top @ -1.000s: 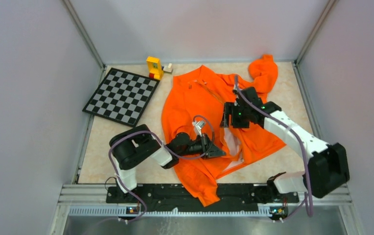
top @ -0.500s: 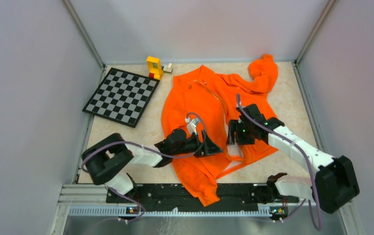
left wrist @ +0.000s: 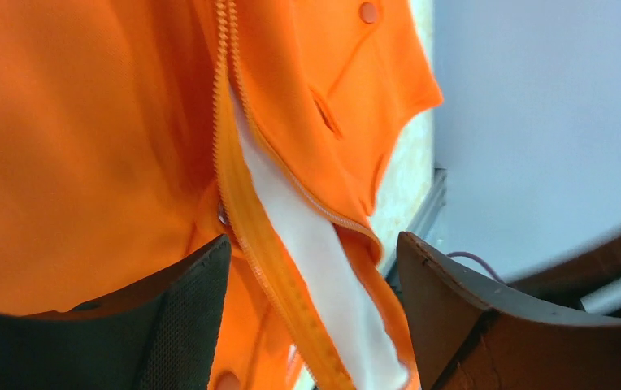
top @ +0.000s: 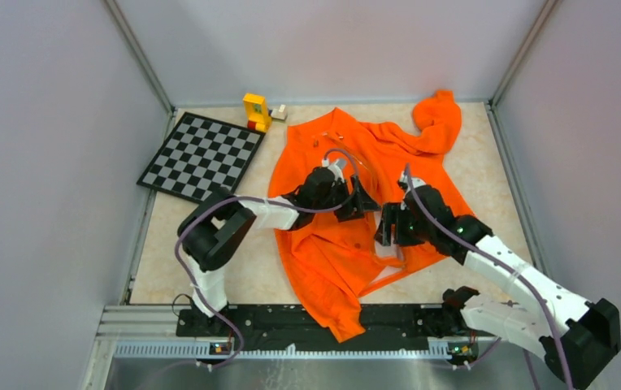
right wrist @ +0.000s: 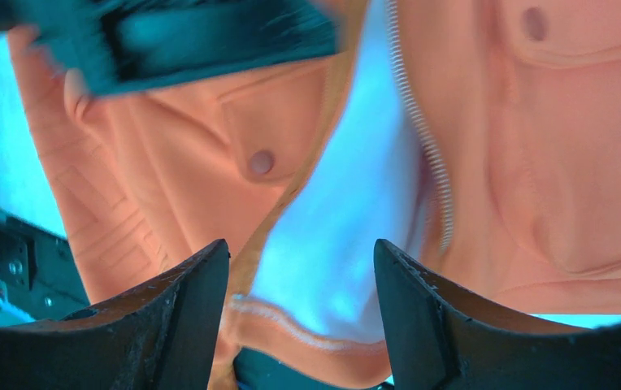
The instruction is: Zip up the jacket
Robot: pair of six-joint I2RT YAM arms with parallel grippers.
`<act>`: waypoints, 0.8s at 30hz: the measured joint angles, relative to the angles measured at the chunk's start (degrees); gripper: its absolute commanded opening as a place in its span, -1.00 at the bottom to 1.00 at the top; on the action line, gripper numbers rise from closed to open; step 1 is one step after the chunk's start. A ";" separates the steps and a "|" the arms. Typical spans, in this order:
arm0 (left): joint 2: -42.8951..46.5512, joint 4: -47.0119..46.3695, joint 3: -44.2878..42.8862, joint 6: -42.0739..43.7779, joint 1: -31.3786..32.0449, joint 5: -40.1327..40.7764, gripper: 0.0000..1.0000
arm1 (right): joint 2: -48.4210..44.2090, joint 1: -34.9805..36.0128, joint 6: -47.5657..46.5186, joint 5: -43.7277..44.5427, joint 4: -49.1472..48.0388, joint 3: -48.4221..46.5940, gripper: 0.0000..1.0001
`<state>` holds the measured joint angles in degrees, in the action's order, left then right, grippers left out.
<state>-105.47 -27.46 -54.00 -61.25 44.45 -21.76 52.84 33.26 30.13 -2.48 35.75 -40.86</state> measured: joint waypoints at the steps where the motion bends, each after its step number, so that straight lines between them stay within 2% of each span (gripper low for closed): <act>1: -1.66 0.98 -1.81 0.59 0.00 -0.07 0.53 | -0.09 2.21 0.31 1.46 0.11 0.00 0.32; 5: -6.19 5.07 -6.91 3.85 0.00 0.55 0.49 | -1.29 11.69 1.22 7.39 0.44 0.00 0.34; 12: -10.47 9.22 -13.00 8.17 -0.04 3.23 0.29 | -0.61 22.62 2.47 20.37 1.95 -0.61 0.35; 16: -11.47 10.27 -14.36 8.98 -0.52 3.89 0.51 | 6.67 29.68 3.61 28.76 5.16 -3.72 0.35; 18: -11.47 10.34 -14.23 9.20 -0.79 4.72 0.51 | 9.25 32.11 4.02 31.45 6.29 -4.83 0.35; 24: -11.50 10.01 -13.42 8.87 -2.05 4.50 0.18 | 15.50 35.63 5.57 38.01 10.16 -6.91 0.27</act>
<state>-116.97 -17.45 -67.42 -52.38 42.39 -17.26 68.34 68.88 35.70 35.53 45.91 -47.77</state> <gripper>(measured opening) 0.656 0.663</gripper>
